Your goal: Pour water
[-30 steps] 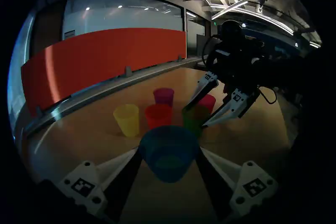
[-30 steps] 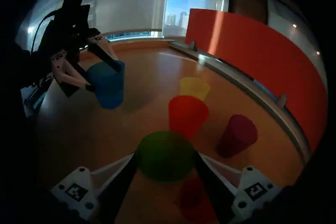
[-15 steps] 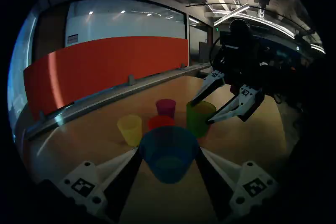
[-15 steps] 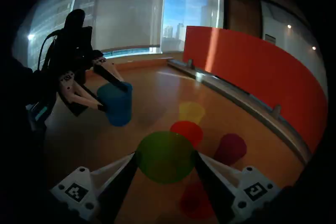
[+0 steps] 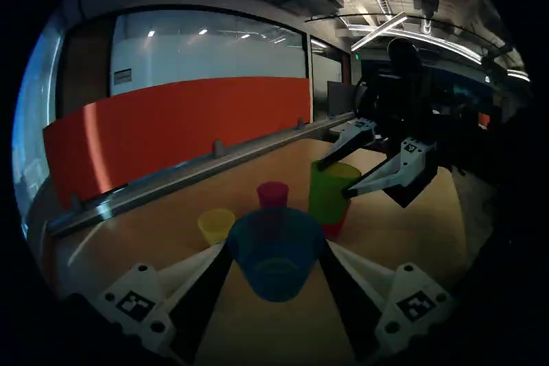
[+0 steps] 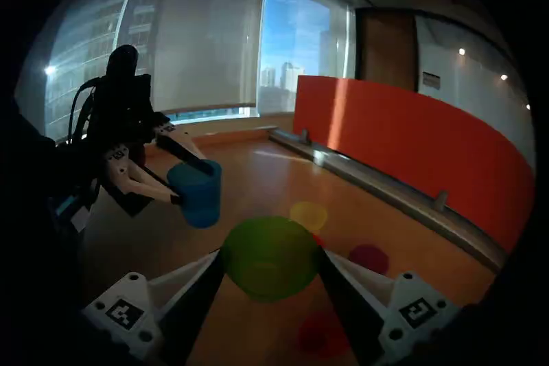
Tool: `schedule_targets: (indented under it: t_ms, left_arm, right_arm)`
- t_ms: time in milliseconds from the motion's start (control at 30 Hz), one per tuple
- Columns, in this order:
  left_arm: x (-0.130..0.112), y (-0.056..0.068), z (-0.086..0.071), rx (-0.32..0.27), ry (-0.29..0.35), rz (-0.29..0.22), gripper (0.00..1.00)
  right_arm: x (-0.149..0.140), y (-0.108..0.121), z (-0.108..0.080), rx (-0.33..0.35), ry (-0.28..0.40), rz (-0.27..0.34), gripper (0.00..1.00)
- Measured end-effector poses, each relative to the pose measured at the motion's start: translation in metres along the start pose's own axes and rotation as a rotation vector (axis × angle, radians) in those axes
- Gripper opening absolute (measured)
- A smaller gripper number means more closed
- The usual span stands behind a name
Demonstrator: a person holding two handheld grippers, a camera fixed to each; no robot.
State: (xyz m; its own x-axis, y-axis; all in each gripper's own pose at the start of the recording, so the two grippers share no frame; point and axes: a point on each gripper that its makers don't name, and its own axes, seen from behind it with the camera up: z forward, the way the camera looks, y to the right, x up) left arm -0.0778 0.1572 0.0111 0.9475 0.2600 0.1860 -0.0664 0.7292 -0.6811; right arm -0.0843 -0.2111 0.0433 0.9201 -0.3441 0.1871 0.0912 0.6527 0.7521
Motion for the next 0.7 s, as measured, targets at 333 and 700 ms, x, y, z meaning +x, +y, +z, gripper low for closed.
schedule_targets:
  t_ms: [333, 700]
  left_arm:
    - [0.008, 0.001, -0.002, 0.005, 0.020, 0.000, 0.86]
    - [0.015, -0.002, -0.004, 0.009, 0.034, 0.003, 0.86]
  right_arm:
    - [0.019, 0.000, -0.007, -0.016, 0.071, 0.005, 0.95]
    - [0.029, 0.003, -0.008, -0.027, 0.108, 0.008, 0.96]
